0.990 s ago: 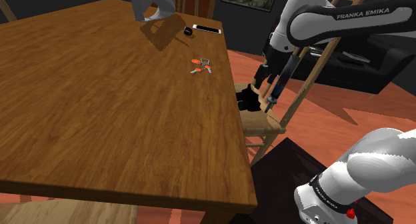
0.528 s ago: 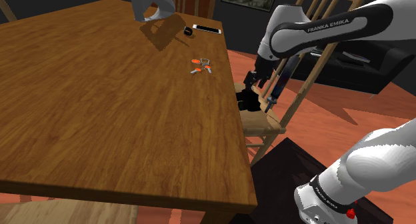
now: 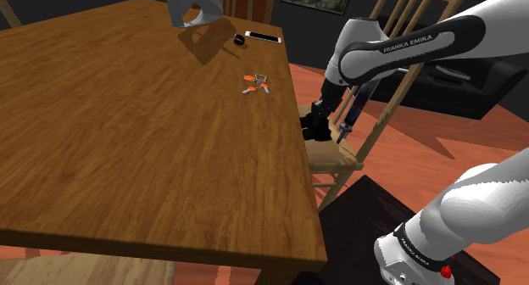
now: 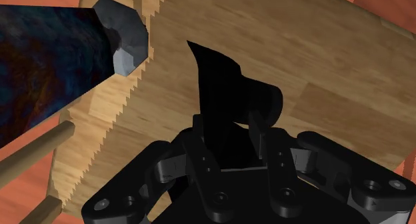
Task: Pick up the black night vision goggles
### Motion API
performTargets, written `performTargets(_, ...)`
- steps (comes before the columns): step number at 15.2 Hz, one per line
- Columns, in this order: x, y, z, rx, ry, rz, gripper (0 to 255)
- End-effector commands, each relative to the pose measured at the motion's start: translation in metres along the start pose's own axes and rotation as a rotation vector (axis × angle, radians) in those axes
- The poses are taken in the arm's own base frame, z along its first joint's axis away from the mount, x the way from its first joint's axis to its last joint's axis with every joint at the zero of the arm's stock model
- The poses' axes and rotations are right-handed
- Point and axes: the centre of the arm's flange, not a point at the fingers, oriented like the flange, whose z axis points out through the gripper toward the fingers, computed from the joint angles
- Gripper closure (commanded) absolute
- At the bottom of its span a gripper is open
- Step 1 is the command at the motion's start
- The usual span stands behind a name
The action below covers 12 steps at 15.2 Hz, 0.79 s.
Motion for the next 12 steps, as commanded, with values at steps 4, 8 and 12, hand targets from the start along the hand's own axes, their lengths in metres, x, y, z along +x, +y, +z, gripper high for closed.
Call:
performTargets(4,-0.001,0.0,0.001,0.0,-0.001,0.0,255)
performTargets(8,0.0,-0.001,0.001,0.0,-0.001,0.0,255)
performTargets(12,0.001,0.0,-0.02,0.0,-0.001,0.0,255)
